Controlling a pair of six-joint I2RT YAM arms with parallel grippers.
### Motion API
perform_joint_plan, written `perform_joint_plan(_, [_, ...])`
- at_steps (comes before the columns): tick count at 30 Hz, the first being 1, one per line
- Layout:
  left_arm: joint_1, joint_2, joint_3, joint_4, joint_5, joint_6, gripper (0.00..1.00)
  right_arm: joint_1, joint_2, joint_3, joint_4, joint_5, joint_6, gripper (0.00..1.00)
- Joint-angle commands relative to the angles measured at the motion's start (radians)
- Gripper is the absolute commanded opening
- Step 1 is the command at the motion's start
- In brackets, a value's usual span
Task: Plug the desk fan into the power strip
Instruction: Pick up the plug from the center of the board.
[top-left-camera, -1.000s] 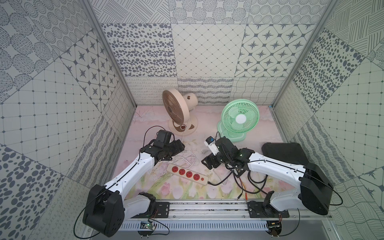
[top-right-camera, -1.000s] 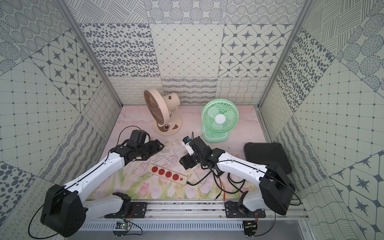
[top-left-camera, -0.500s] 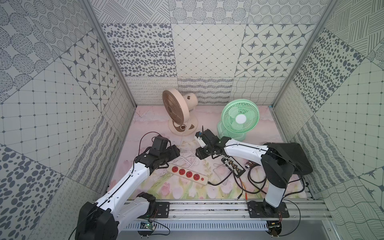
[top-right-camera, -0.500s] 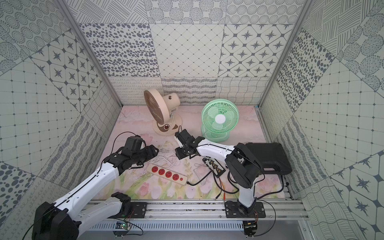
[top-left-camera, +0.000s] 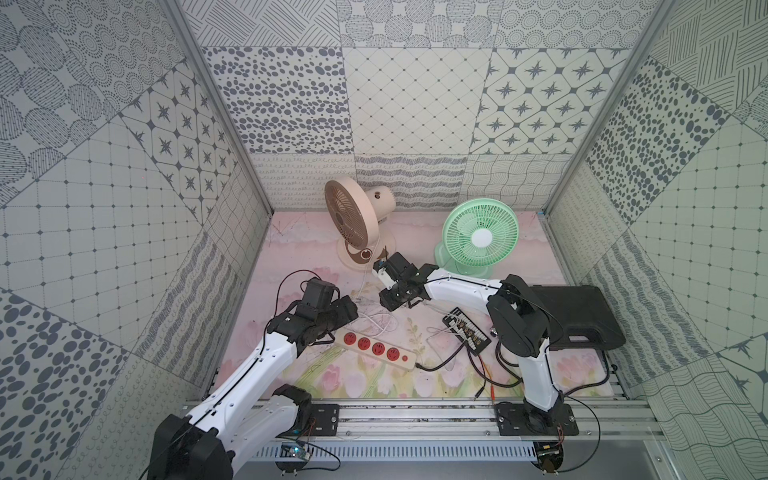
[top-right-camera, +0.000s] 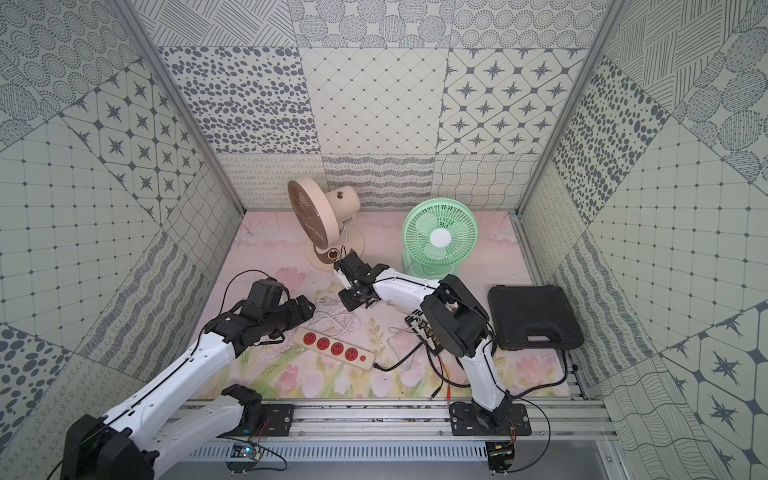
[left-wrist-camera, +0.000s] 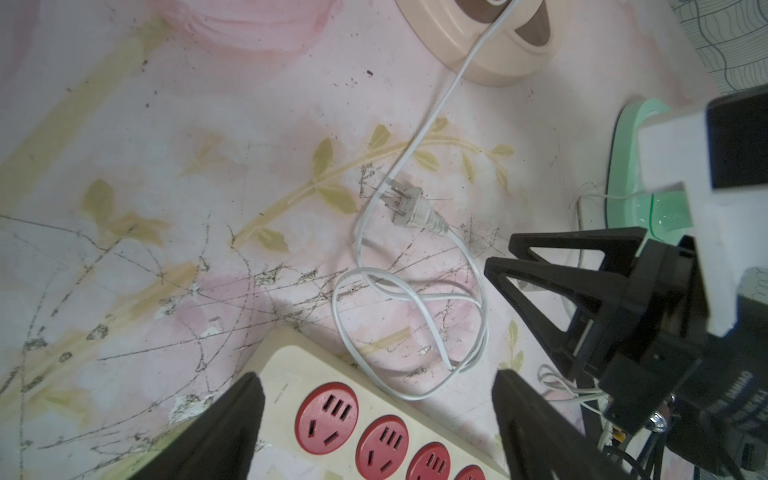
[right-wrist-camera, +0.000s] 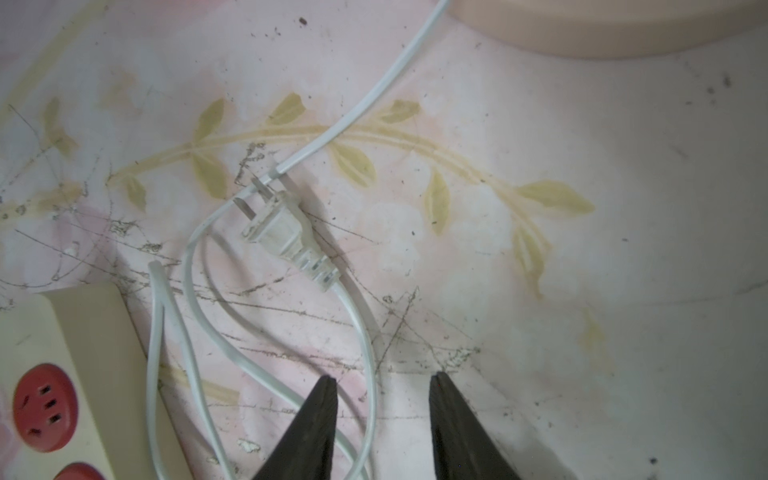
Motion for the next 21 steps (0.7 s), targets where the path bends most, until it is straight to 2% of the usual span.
perform_joint_plan(1, [-0.004,0.019,-0.002,-0.017,-0.012,0.002,0.91,0.006,0.036,0.036,-0.042,0.016,-0.052,0.41])
perform_joint_plan(8, [-0.003,0.018,-0.011,-0.008,-0.012,-0.004,0.92,0.026,0.085,0.055,-0.063,0.034,-0.088,0.39])
perform_joint_plan(15, [0.000,0.016,-0.014,-0.008,-0.005,-0.008,0.92,0.050,0.121,0.067,-0.082,0.093,-0.109,0.29])
perform_joint_plan(18, [0.003,0.007,-0.006,-0.015,0.007,-0.013,0.98,0.070,0.133,0.081,-0.102,0.161,-0.127,0.20])
perform_joint_plan(21, [0.003,-0.014,0.003,-0.027,0.010,-0.016,1.00,0.074,0.134,0.100,-0.113,0.204,-0.134,0.05])
